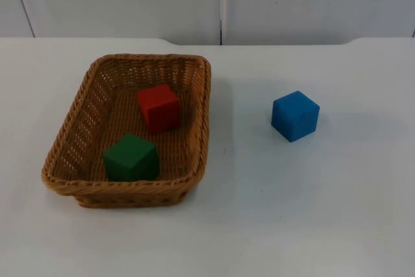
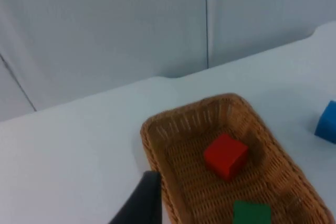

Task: Pick up one cube with each hand and place exactly two cubes into the same basket, leaving the remaining cube outside.

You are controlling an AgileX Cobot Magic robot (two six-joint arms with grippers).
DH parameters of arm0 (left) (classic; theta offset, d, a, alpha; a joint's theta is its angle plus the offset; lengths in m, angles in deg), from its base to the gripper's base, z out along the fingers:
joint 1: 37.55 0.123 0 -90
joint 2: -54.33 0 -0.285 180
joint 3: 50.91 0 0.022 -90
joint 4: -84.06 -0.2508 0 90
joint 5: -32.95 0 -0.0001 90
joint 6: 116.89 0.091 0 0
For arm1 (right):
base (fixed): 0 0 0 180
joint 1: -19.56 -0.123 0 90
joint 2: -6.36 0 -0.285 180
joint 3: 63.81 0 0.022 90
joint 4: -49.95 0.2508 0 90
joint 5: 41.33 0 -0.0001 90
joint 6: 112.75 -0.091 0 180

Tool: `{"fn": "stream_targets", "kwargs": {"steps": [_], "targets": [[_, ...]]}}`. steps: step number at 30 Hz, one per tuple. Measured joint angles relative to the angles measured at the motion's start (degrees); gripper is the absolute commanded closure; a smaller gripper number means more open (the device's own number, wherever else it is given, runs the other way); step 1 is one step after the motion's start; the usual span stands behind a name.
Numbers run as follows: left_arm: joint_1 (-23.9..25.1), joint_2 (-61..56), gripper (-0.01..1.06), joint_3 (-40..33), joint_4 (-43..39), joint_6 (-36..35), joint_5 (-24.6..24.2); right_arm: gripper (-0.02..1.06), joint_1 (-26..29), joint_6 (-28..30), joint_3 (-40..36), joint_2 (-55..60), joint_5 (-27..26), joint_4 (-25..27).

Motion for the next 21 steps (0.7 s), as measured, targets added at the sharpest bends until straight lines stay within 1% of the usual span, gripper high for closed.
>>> {"fn": "stream_targets", "kwargs": {"steps": [3,4,10,11,15,17,21], "targets": [[0.0,-2.9,0.0,-3.2,0.6,0.1,-1.0,0.32,0.0,0.0,-7.5,-4.3,-4.5,0.1],[0.0,-2.9,0.0,-3.2,0.6,0.1,-1.0,0.32,0.0,0.0,-7.5,-4.3,-4.5,0.1],[0.0,-9.1,0.0,-7.0,2.3,0.1,-2.4,0.32,0.0,0.1,-21.0,-12.7,-10.9,0.0],[0.0,-9.1,0.0,-7.0,2.3,0.1,-2.4,0.32,0.0,0.1,-21.0,-12.7,-10.9,0.0],[0.0,-12.8,0.0,-8.5,2.3,0.1,-4.7,0.32,0.0,0.1,-28.9,-18.2,-14.9,0.0],[0.0,-14.0,0.0,-9.3,2.7,0.1,-5.5,0.32,0.0,0.1,-29.9,-18.9,-15.3,0.0],[0.0,-18.3,0.0,-12.2,4.8,0.1,-7.7,0.32,0.0,0.1,-37.9,-25.0,-18.6,0.0]]}}
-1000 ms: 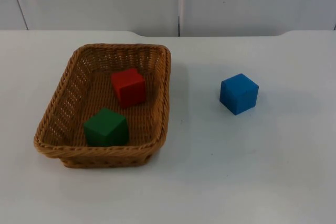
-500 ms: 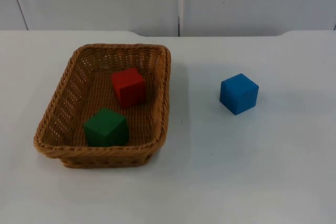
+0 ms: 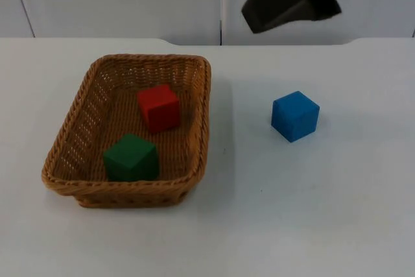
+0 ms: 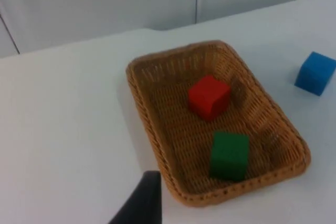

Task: Pick up one cube with each hand and place exactly two cubes into the same basket, leaving the remaining cube outside.

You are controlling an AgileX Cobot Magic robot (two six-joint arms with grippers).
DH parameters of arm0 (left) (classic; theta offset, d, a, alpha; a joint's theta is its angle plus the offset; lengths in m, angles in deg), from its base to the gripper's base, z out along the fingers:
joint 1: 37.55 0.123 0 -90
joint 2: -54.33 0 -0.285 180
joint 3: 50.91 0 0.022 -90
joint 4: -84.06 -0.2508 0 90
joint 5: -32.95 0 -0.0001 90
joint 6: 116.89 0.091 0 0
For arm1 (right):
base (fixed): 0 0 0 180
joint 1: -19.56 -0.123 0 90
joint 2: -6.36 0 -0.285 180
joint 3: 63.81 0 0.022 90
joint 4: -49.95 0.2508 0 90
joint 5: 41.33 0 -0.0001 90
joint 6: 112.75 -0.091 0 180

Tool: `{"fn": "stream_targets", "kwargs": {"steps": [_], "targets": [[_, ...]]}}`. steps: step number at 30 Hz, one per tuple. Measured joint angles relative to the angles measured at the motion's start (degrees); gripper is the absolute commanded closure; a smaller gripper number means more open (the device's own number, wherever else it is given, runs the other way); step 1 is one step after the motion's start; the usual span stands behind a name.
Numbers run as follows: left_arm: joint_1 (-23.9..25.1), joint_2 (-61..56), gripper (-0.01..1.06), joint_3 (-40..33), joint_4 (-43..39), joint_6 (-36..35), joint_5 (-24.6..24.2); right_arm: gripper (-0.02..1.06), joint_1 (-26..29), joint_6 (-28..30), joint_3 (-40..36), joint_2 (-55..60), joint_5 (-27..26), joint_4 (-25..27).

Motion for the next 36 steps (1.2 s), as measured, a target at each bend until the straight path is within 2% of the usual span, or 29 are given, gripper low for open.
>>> {"fn": "stream_targets", "kwargs": {"steps": [7,23,27,36], "targets": [[0.0,-7.1,0.0,-2.7,0.9,0.5,-4.1,0.32,0.0,0.0,-7.7,-8.5,-3.5,0.0],[0.0,-21.7,0.0,-2.8,7.8,8.5,-14.2,0.32,0.0,0.1,-15.8,-28.1,-4.0,0.0],[0.0,-22.0,0.0,-2.9,7.8,9.2,-16.5,0.32,0.0,0.1,-19.3,-35.9,-2.5,0.0],[0.0,-22.0,0.0,-3.8,7.8,10.3,-17.3,0.32,0.0,0.1,-23.6,-49.4,3.4,0.0]]}}
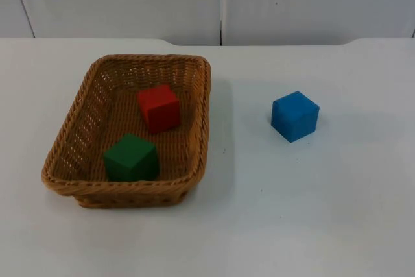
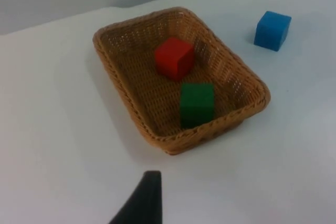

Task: Pick up one cube with each hand and place exactly two cubes into the same basket, leaving the remaining cube outside.

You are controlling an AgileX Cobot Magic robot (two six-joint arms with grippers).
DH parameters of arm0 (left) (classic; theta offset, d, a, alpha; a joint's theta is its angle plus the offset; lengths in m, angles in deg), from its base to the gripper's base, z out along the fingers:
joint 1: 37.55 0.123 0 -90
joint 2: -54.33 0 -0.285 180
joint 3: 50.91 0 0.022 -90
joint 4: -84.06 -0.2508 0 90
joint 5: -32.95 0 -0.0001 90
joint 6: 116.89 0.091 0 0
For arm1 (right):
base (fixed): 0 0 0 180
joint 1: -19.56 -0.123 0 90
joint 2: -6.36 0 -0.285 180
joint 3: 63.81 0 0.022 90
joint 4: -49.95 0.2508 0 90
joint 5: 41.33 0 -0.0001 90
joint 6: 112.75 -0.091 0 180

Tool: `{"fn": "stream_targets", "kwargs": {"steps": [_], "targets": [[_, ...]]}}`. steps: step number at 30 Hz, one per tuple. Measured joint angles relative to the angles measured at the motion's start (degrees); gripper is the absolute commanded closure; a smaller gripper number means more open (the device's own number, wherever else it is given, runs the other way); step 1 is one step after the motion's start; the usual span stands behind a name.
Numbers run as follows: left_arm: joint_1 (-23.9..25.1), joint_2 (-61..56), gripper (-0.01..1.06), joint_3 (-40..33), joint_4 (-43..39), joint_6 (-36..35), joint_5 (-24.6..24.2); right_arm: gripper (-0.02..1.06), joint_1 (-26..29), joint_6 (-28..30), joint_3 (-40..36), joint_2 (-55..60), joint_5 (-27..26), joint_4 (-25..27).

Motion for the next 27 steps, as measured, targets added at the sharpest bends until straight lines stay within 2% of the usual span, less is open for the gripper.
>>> {"fn": "stream_targets", "kwargs": {"steps": [5,9,10,13,14,15,18,27], "targets": [[0.0,0.0,0.0,-0.5,0.0,0.3,-0.3,0.32,0.0,-0.2,-1.2,-6.3,2.4,-0.1],[0.0,0.0,0.0,-0.5,0.0,0.3,-0.4,0.32,0.0,-1.8,-1.7,-11.5,7.8,-2.6],[0.0,0.0,0.0,-0.5,0.0,0.3,-0.4,0.32,0.0,-1.8,-1.7,-11.5,7.8,-2.6],[0.0,0.0,0.0,-0.5,0.0,0.4,-0.4,0.32,0.0,-4.9,-2.0,-14.9,13.7,-5.3],[0.0,0.0,0.0,-0.5,0.0,0.4,-0.4,0.32,0.0,-6.1,-2.1,-16.8,17.2,-6.6],[0.0,0.0,0.0,-0.5,0.0,0.4,-0.4,0.32,0.0,-6.1,-2.1,-16.8,17.2,-6.6],[0.0,0.0,0.0,-0.5,0.0,0.4,-0.4,0.32,0.0,-8.3,-2.1,-21.0,21.5,-8.4],[0.0,0.0,0.0,-0.5,0.0,0.4,-0.4,0.32,0.0,-9.1,-2.1,-30.4,26.7,-8.8]]}}
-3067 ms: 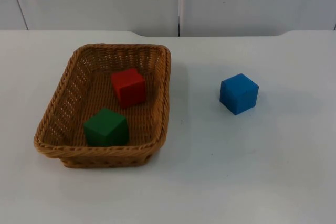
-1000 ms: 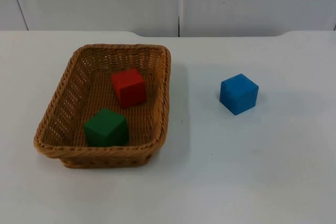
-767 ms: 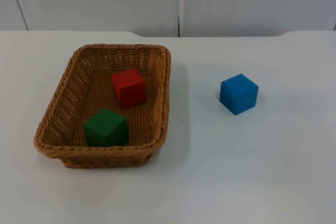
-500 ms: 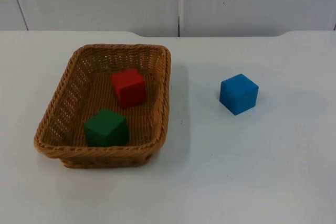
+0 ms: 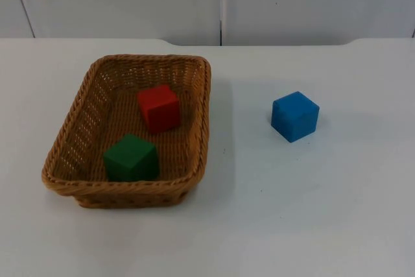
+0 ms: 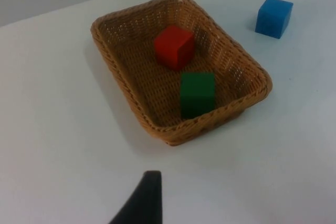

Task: Pick up one cube with each hand and place exactly two cubes into the same basket, leaving the remaining cube outside.

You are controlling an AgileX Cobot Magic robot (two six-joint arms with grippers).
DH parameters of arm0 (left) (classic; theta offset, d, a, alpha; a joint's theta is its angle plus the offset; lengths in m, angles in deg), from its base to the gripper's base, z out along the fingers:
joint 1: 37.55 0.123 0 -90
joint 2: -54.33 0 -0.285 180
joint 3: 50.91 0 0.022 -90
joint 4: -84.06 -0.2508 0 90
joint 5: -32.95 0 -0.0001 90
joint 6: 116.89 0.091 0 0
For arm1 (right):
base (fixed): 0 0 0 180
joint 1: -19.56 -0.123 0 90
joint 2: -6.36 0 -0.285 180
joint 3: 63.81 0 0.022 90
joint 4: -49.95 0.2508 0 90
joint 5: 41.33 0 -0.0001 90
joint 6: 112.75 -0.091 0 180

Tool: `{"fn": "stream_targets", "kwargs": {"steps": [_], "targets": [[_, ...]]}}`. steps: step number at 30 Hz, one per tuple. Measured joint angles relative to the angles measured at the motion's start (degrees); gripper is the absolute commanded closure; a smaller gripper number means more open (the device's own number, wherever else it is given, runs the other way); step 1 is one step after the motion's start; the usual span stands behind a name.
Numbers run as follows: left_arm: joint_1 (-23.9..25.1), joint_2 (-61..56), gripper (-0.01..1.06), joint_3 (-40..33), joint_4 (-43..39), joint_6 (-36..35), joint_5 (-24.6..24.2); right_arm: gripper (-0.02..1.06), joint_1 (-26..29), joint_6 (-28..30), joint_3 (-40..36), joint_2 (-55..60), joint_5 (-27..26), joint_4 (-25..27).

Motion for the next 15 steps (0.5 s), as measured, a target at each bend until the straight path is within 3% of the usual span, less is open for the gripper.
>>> {"fn": "stream_targets", "kwargs": {"steps": [6,15], "targets": [[0.0,0.0,0.0,0.0,0.0,0.0,0.0,0.32,0.0,-1.7,-1.2,-0.4,2.7,-0.1],[0.0,0.0,0.0,0.0,0.0,0.0,0.0,0.32,0.0,-4.5,-7.6,-0.4,2.0,-0.1]]}}
